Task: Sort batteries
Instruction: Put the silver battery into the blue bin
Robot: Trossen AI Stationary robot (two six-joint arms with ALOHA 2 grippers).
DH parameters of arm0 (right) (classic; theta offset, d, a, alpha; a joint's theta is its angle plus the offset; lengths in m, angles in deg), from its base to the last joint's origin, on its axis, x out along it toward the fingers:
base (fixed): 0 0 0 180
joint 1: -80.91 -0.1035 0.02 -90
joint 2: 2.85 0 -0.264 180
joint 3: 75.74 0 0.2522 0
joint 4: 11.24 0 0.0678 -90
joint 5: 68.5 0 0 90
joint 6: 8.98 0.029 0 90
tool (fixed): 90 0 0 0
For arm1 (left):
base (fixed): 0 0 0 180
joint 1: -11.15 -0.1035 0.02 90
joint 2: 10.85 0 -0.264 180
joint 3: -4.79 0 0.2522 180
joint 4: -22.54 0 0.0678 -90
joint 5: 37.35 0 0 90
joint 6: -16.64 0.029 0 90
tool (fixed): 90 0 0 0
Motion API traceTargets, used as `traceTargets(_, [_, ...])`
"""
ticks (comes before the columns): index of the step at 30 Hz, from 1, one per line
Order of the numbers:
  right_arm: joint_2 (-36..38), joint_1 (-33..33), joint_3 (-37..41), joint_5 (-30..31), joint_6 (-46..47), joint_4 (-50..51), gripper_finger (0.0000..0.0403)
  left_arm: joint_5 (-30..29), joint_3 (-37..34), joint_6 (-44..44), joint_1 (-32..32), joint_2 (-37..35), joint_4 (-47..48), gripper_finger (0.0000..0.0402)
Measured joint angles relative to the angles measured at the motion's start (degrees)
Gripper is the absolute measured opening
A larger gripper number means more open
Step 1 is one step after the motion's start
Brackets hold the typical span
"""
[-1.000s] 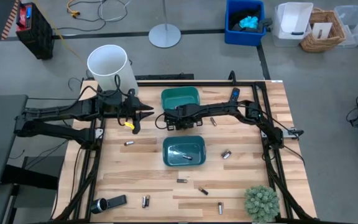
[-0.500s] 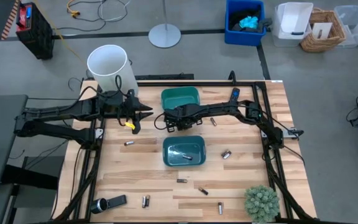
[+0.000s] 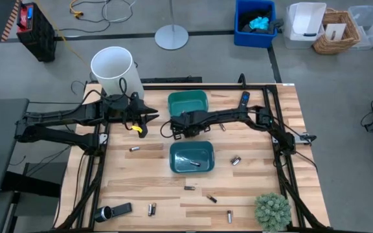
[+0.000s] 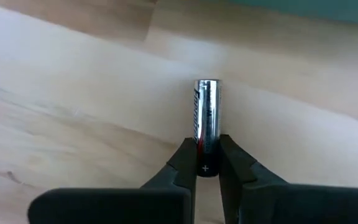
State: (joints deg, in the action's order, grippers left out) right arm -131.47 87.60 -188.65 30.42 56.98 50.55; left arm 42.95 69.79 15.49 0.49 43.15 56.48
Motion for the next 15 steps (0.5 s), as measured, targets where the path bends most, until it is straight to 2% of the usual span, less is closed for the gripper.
traceTargets(15, [0.3, -1.0, -3.1, 3.7, -0.1, -0.3, 0.0049, 0.2, 0.0, 0.4, 0.0, 0.0, 0.1, 0.0082])
